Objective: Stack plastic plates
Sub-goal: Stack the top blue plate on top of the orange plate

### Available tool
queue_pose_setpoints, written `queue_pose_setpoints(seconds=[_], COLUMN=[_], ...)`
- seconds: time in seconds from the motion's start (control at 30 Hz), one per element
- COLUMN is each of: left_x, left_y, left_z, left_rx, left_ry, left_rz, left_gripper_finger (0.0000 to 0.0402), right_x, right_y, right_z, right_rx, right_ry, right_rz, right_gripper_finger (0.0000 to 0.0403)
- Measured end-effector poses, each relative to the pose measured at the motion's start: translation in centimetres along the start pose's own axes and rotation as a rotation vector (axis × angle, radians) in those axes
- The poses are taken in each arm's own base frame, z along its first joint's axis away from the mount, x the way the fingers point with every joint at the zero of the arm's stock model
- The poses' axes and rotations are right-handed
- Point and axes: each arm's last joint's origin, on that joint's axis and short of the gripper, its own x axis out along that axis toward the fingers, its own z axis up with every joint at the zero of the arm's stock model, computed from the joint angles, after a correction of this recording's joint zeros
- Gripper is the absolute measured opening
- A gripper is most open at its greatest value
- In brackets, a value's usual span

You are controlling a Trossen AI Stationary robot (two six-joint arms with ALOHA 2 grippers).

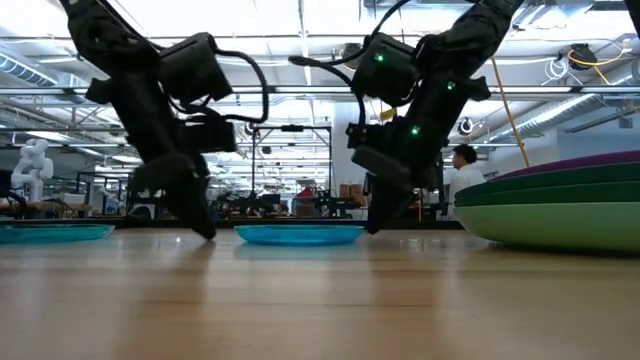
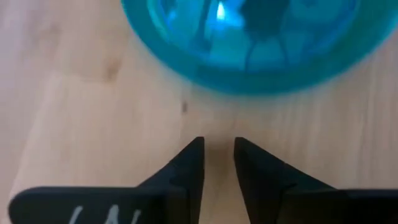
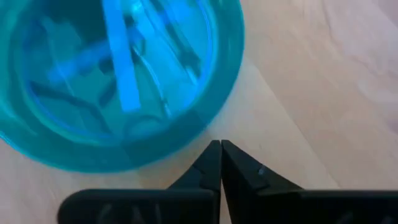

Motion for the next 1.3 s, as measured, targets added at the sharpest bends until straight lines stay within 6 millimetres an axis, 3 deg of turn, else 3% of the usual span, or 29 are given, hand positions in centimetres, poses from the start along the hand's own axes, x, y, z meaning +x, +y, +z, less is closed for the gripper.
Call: queue_pose_setpoints(seconds=[0.17,0.57,0.63,0.77,0.87,0.93,1.07,1.17,1.3], left_x=[0.0,-0.1,-1.5,-7.0,-11.8,-14.4,-15.2,-14.1,-11.3], left_y=[0.0,0.8,0.9,1.4,1.4,1.4,1.0,0.7,0.5], left_z=[1.0,1.5,2.7,6.0,7.5,7.3,5.0,3.6,1.5], left_rx=[-0.020,-0.037,-0.022,0.027,0.055,0.074,0.104,0.063,0.025], left_ry=[-0.104,-0.126,-0.148,-0.178,-0.233,-0.259,-0.163,-0.113,0.034], left_rz=[0.001,0.028,0.059,0.159,0.168,0.160,0.099,0.090,0.093], left_gripper_finger=[0.0093,0.0092,0.0092,0.0092,0.0092,0.0092,0.0092,0.0092,0.0092], right_x=[0.6,0.3,-1.4,-8.0,-12.3,-13.9,-12.5,-10.0,-7.2], right_y=[0.2,0.2,0.0,-0.6,-1.2,-1.6,-1.7,-1.8,-1.8], right_z=[0.1,0.5,1.6,4.2,3.8,3.2,0.1,-2.1,-3.6], right_rx=[-0.020,-0.044,-0.070,-0.086,-0.066,-0.013,0.008,0.036,0.021], right_ry=[-0.025,-0.051,-0.071,-0.225,-0.290,-0.289,-0.193,-0.151,-0.212], right_rz=[0.012,0.018,0.021,-0.012,-0.061,-0.055,-0.037,0.005,0.065], right_gripper_finger=[0.0002,0.0002,0.0002,0.0002,0.0002,0.0001,0.0001,0.0001,0.0001])
